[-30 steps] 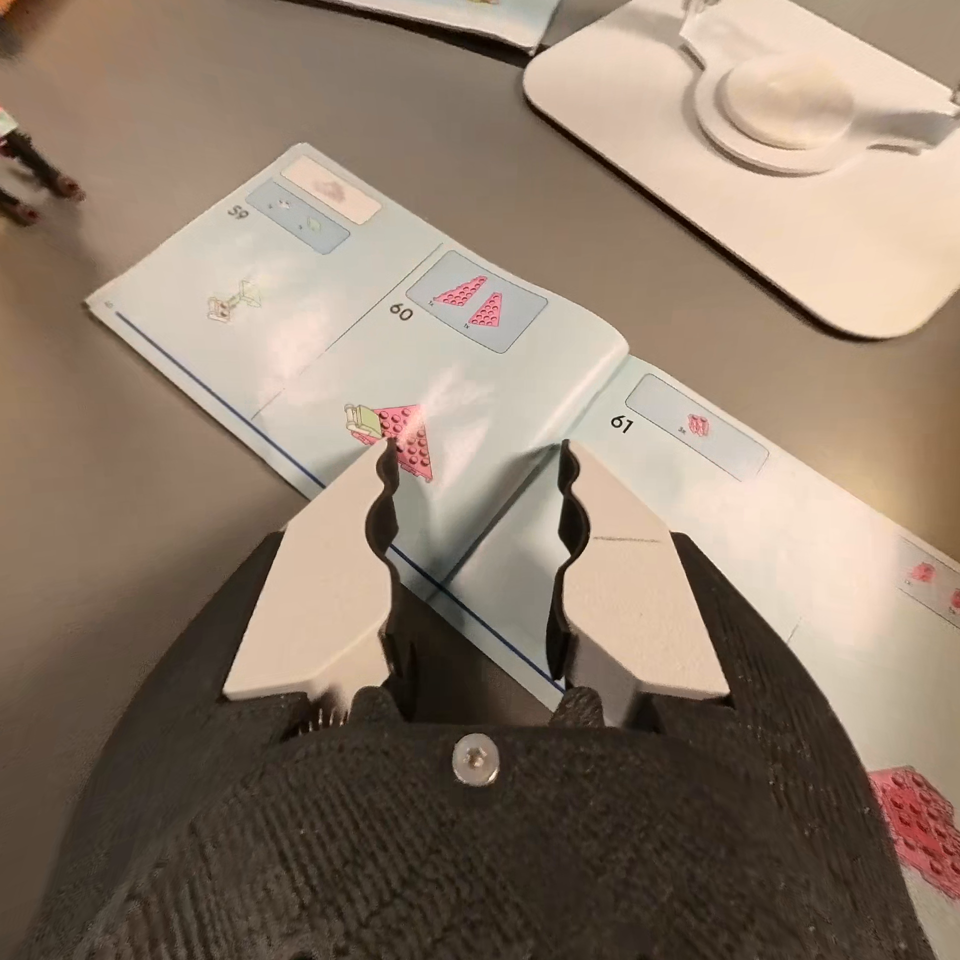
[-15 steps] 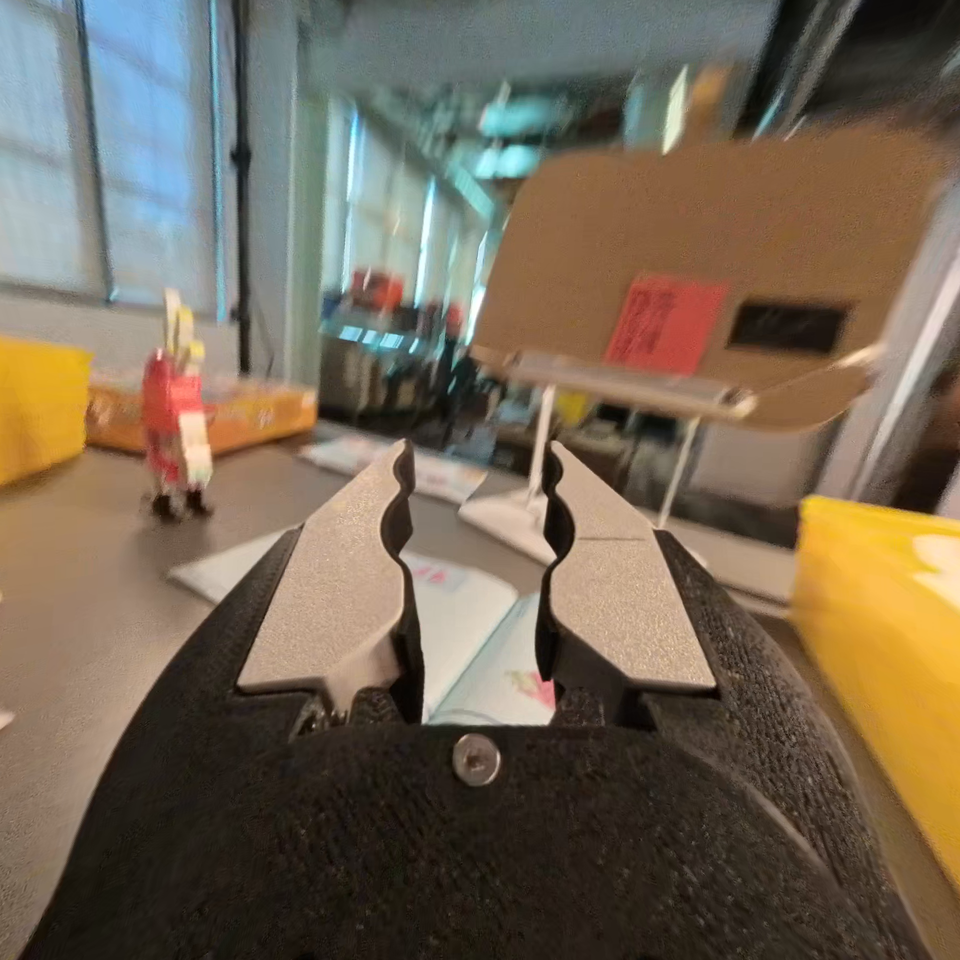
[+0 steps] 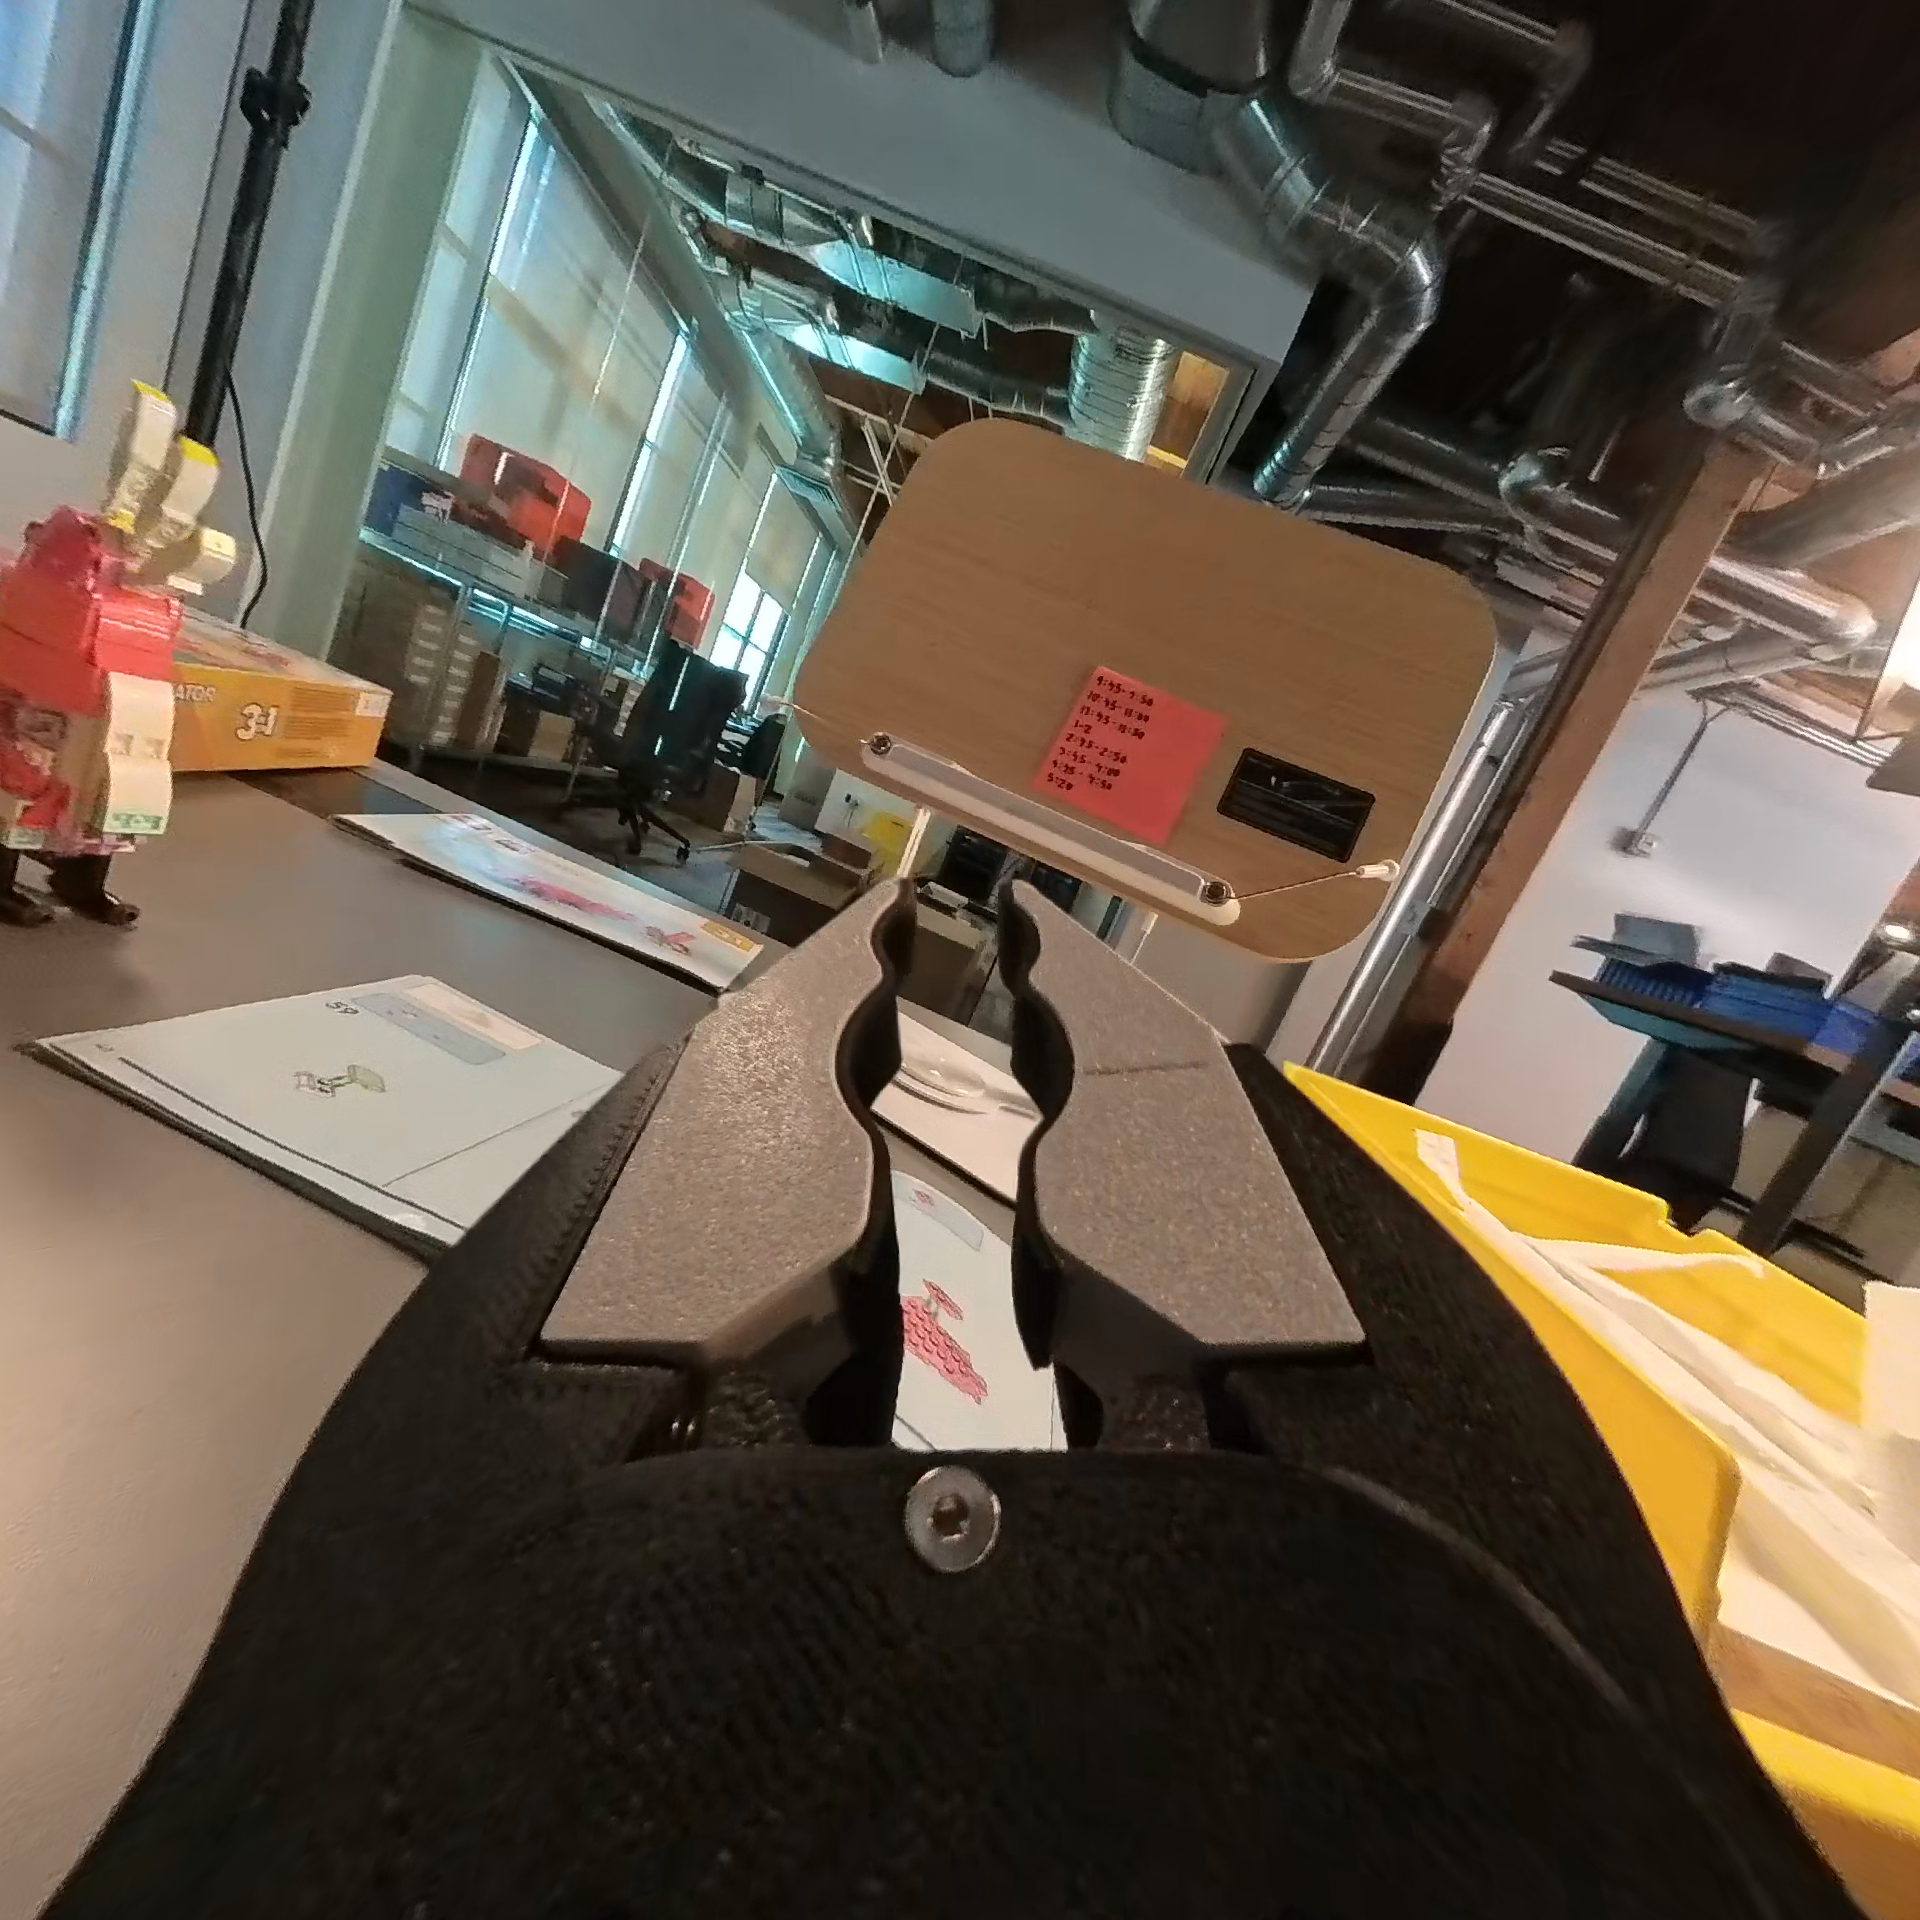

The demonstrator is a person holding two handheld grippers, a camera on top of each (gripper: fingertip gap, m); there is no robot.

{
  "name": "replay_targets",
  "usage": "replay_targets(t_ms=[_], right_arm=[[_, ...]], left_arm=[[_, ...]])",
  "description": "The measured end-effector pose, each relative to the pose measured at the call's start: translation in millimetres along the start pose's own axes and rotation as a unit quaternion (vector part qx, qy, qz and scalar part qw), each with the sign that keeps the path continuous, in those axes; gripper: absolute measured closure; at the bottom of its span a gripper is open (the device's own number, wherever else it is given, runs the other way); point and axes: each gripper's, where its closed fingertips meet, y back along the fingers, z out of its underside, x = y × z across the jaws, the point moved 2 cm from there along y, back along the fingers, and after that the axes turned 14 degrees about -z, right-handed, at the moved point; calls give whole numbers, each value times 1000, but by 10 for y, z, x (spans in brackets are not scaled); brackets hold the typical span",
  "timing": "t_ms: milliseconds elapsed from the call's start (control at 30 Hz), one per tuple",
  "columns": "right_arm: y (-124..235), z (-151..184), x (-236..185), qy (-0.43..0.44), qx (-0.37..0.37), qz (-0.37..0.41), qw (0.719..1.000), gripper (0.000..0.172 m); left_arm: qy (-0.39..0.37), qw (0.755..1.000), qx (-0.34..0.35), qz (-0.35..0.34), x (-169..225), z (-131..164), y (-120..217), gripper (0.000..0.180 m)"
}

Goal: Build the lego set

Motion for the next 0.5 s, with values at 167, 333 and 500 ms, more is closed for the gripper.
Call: replay_targets(t_ms=[167,333,500], right_arm=[[-8,19,6,-7,-2,0,1000,159],[-3,55,77,-15,-8,20,1000,155],[-27,95,52,-6,-23,15,1000,156]], left_arm=[[57,983,-64,-165,-1189,-326,610,151],[91,940,-121,-305,-2287,-396,1350,144],[163,926,-196,-279,-2369,-177,1512,130]])
